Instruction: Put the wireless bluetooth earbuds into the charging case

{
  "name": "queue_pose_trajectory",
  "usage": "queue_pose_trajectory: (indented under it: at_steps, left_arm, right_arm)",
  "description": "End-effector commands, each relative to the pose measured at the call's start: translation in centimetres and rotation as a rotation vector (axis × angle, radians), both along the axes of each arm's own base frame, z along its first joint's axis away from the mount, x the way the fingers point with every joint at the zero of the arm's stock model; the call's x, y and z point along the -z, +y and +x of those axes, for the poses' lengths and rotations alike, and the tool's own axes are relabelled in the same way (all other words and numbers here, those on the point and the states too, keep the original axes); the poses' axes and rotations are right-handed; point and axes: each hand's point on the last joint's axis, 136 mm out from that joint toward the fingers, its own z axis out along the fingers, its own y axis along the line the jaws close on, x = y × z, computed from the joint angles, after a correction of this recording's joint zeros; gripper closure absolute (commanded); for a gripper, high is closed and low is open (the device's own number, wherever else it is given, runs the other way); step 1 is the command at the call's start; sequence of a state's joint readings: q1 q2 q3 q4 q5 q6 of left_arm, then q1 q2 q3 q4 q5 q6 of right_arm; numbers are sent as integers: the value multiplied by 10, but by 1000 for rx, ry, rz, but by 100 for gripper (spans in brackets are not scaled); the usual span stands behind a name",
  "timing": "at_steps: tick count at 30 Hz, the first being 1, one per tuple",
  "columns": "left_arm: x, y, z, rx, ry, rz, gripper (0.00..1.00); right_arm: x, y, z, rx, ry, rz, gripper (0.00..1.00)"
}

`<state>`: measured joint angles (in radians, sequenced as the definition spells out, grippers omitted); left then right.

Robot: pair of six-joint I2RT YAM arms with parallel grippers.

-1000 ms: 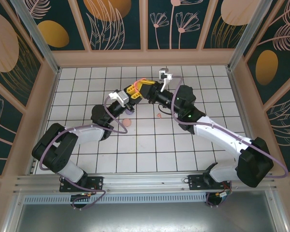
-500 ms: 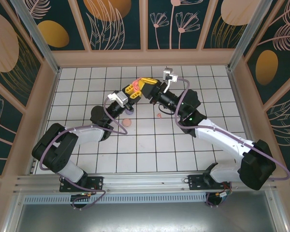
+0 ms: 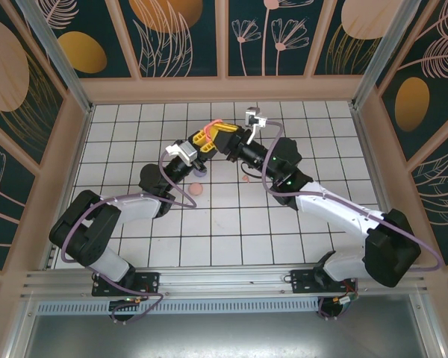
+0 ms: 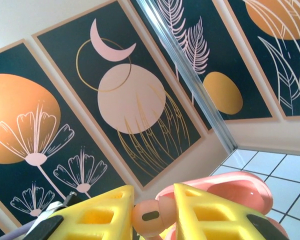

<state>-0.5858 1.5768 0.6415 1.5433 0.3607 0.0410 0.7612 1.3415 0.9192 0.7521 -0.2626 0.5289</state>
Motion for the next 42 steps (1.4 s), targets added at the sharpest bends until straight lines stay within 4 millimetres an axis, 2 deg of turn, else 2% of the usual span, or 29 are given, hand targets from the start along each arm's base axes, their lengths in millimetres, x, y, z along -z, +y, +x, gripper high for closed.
queue_pose_trajectory:
  at_steps: [1, 16, 42]
  left_arm:
    - [-18, 5, -12, 10, -54, -44, 100]
    - [-21, 5, -16, 25, -61, -44, 100]
    - [-35, 6, -25, 30, -98, -40, 100]
  right_arm:
    - [-18, 3, -2, -4, -55, 26, 75]
    - [-7, 12, 10, 11, -18, -14, 75]
    - [43, 26, 24, 82, 67, -249, 78]
